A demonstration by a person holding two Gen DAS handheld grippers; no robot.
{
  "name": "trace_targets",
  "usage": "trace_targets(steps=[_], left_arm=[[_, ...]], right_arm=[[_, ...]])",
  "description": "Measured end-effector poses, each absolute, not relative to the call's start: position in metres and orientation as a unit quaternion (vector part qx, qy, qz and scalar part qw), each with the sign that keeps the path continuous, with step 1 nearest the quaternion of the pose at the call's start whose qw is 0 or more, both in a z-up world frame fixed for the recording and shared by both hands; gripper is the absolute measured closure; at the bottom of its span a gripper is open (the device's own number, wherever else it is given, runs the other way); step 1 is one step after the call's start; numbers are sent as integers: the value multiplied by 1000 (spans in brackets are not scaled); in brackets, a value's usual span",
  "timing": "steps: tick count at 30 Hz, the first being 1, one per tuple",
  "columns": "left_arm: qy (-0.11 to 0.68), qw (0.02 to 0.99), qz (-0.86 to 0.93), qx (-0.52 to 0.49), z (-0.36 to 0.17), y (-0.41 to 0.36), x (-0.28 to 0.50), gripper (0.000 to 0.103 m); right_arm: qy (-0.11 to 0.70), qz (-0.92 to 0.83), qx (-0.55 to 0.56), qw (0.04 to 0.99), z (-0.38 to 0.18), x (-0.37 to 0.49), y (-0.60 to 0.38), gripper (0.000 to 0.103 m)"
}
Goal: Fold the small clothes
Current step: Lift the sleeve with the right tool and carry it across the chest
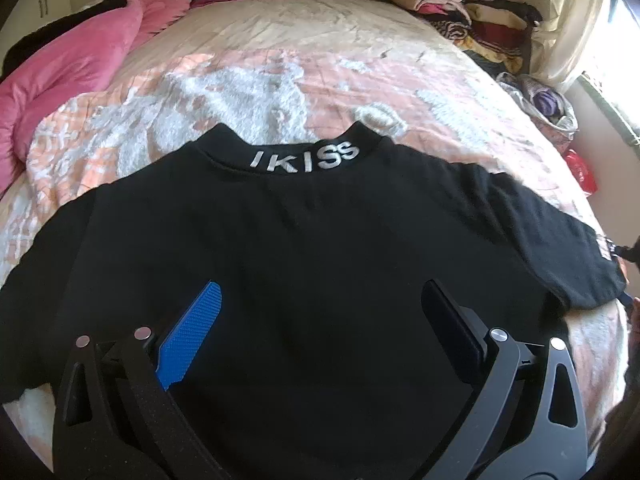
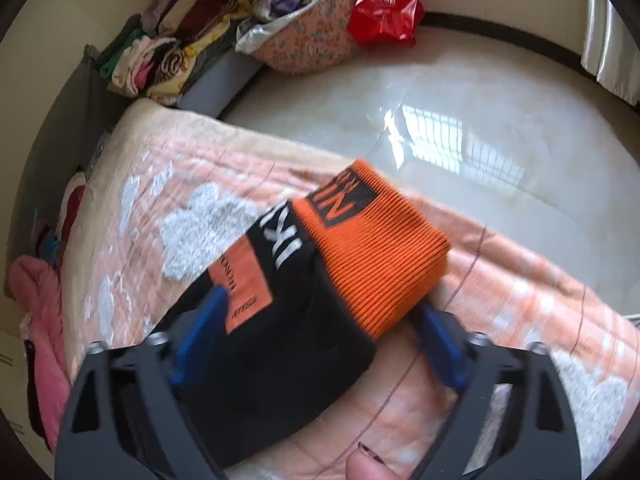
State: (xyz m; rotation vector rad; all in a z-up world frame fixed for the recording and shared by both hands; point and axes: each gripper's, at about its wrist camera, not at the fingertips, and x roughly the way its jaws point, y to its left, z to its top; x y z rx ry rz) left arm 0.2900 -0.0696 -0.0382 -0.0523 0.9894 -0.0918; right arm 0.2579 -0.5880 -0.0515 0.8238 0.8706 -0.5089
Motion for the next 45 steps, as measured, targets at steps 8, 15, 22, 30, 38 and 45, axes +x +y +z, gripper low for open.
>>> trace_targets(steps=[8,15,22,30,38,45], left_arm=[[462,885,-56,-29,-13,-65,282,9],[458,883,-78,-63,1,-57,277,9],[449,886,-86,-78,13,-42,269,9],[457,875,-100,-123,10,-21,264,9],[444,876,-94,-165,19,11,263,9],[430,872,-97,-215,20,42,263,9]], right_arm=[[355,-174,391,831,-26,247,-588,86],[326,-100,354,871,23,249,-555,90],[308,-29,313,898,68,252,-500,90],[301,44,280,910,103,253,-426,90],[307,94,246,914,120,257,-358,90],[320,133,225,911,117,261,-300,90]])
